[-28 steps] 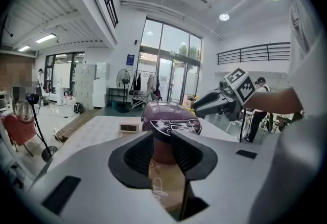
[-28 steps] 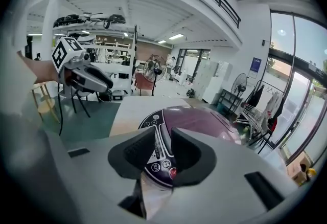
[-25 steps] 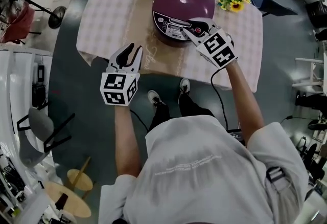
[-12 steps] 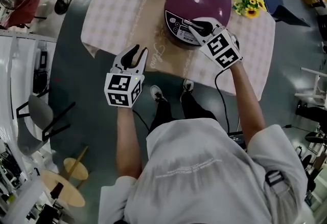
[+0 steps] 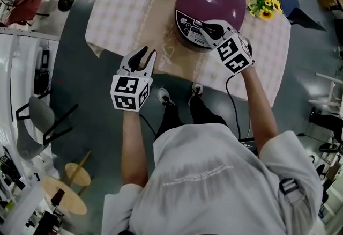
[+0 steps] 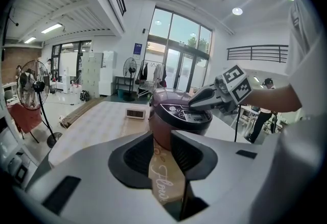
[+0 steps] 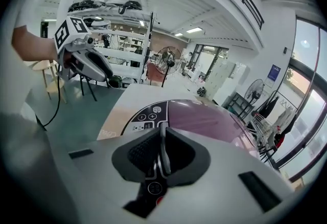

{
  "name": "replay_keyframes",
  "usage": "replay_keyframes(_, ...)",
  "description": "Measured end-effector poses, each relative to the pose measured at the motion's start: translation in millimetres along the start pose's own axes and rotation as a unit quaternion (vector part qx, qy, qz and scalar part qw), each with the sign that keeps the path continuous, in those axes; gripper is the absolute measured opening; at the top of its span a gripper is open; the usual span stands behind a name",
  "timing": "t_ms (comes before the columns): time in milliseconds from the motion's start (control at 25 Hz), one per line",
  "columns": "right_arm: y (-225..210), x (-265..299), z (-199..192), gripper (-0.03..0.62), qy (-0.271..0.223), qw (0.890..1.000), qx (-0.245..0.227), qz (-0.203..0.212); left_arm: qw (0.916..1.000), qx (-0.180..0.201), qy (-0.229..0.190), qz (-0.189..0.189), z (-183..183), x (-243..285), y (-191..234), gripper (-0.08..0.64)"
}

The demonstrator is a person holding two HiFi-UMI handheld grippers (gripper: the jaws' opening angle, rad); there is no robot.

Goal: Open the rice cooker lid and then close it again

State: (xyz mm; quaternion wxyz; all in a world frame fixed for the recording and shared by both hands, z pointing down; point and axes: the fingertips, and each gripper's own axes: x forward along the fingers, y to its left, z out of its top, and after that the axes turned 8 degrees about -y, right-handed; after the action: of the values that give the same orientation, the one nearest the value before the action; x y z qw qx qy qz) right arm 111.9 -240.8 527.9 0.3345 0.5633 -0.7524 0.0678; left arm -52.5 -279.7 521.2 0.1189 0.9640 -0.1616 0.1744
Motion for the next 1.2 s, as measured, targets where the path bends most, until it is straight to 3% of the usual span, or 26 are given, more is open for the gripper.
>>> replay_keyframes(600, 0.5, -0.2, -2.1, 0.048, -0.013, 0.999, 0.014, -0.045, 0.9999, -0.013, 0.004, -0.001, -9.1, -3.3, -11.7, 0.112)
replay_keyframes(1200, 1.7, -1.2, -1.6, 0.048, -0.020, 0.998, 0.030, -0.060, 0.9999, -0.016, 0.000, -0.005, -7.6, -5.3, -17.1, 0.112)
